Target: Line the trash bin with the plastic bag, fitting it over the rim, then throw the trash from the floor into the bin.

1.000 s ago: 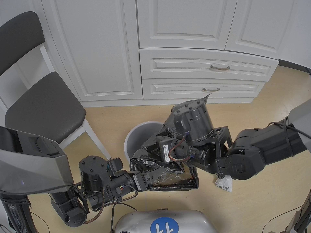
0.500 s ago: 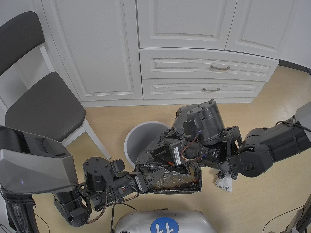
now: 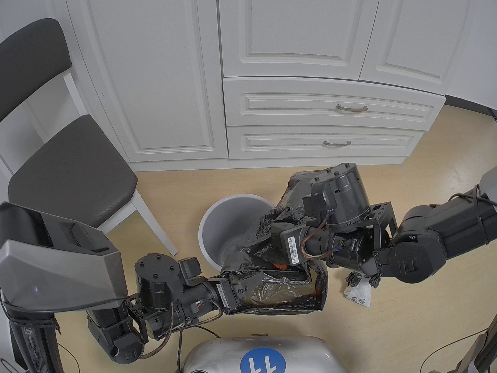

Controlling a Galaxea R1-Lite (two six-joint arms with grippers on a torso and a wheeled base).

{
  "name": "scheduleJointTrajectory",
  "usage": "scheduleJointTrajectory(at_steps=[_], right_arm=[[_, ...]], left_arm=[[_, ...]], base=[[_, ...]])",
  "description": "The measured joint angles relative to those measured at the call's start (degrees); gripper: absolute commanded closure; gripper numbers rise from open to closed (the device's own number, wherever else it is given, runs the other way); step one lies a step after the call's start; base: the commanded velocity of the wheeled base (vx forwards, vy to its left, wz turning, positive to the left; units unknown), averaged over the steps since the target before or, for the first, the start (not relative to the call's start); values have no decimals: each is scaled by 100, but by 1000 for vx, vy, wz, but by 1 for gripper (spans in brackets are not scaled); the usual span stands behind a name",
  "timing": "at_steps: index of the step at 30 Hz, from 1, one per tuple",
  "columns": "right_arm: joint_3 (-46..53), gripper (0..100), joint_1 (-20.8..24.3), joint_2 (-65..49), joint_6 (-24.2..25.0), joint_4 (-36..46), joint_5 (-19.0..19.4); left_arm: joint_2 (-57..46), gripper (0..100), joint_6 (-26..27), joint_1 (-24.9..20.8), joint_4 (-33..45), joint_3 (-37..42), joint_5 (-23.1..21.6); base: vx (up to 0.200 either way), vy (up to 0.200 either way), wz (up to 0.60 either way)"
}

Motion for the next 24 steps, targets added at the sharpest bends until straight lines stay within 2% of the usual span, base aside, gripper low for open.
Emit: scheduleJointTrajectory(at_steps=[24], right_arm=[[134,100,63,-212,-128,34,-68]], left_arm=[[6,0,18,-232,-1,91,9]], base=[[0,0,0]])
